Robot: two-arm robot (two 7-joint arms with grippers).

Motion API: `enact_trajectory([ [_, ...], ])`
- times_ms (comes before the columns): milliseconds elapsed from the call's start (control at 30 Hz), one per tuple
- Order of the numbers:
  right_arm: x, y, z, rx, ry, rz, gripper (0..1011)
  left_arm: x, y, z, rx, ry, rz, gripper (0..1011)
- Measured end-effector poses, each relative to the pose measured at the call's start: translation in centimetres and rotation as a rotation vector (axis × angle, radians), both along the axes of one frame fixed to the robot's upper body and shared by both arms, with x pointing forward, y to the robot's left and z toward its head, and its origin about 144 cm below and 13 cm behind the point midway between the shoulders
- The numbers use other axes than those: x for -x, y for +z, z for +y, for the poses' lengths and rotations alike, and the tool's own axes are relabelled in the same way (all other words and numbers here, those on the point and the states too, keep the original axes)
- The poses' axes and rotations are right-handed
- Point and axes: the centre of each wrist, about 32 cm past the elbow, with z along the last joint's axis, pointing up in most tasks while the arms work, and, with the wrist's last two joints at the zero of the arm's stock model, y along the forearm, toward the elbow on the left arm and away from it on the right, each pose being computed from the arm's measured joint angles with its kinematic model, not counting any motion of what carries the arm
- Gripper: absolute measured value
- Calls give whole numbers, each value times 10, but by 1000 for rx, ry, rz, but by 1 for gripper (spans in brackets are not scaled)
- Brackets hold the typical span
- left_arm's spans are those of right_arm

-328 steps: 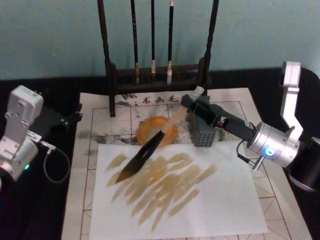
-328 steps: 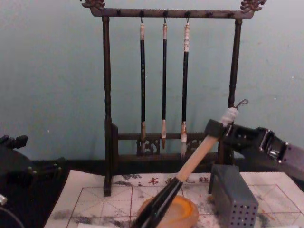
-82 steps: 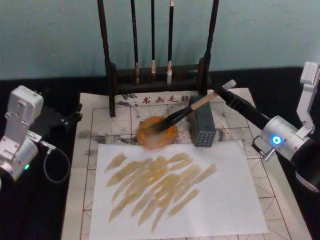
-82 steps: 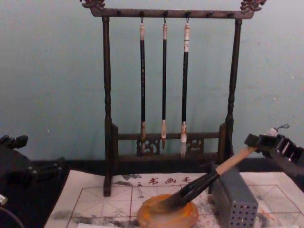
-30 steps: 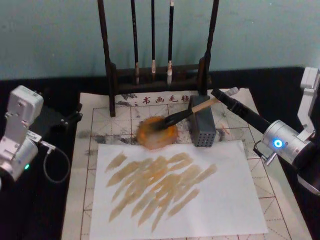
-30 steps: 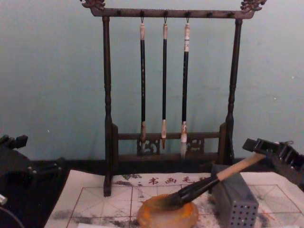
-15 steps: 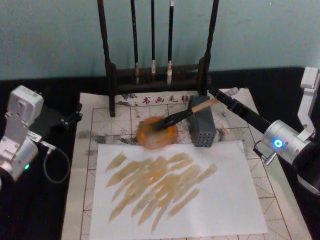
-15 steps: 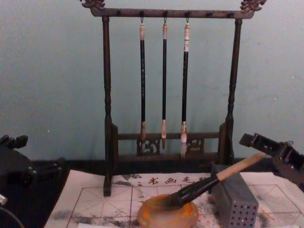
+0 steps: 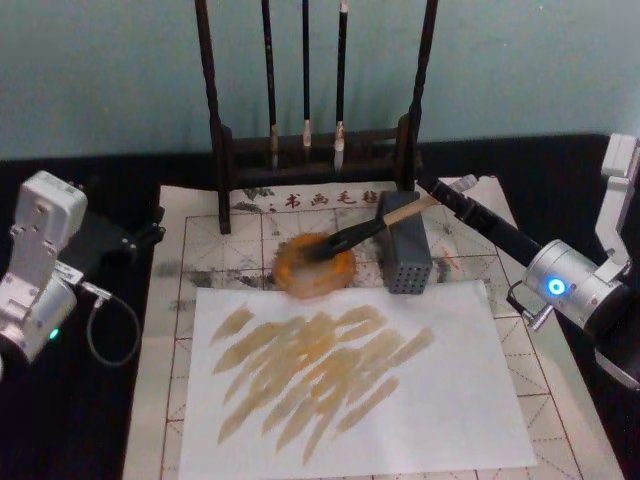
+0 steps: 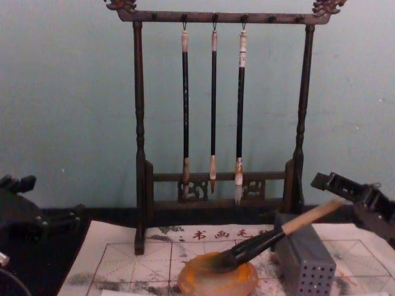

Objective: Pick up the brush from the inkstone, write on the paper, then place the brush back to its original position.

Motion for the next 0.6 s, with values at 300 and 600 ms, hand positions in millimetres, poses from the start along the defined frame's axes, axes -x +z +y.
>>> enact_trajectory([
  [300, 0, 0, 0, 2, 4, 0, 1002, 0, 0, 0, 0, 0, 0, 1001],
  [600, 5, 1, -6, 28, 17, -2, 1002, 0, 0, 0, 0, 0, 0, 1001],
])
